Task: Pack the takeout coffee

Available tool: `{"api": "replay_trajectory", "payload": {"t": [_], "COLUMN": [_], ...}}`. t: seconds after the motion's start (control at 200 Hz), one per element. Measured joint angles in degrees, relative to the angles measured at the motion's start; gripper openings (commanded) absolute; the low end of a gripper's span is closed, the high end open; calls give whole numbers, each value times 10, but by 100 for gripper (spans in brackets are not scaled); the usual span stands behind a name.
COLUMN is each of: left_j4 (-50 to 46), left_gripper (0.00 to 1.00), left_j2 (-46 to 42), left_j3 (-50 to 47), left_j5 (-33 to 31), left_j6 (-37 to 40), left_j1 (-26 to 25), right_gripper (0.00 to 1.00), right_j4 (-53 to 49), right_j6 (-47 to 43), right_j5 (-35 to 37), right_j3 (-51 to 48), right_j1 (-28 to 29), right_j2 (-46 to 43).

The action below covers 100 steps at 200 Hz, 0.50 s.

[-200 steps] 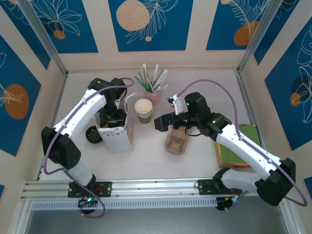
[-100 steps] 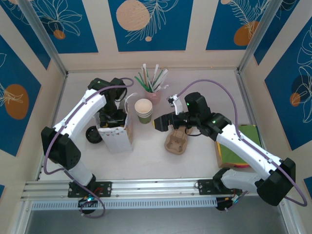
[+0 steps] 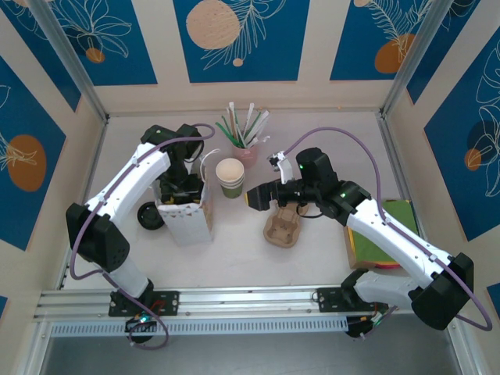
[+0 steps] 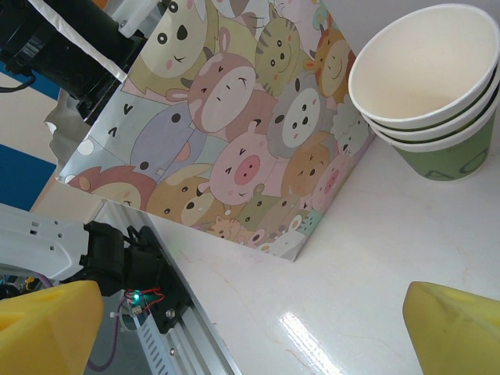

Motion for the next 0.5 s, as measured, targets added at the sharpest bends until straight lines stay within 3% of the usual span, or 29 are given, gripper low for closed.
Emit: {"api": "replay_trajectory", "payload": {"t": [0.5], "left_j4": [0], "left_gripper": [56], "left_j2": [0], "left_j3": [0], "left_j5": [2], "left_j6": [0], "left_j1": [0], "right_gripper": [99], "right_j4": [0], "right_j6": [0], "right_j5": [0], "right_j3": [0], "right_j1": [-2], "right_j2": [4]}}
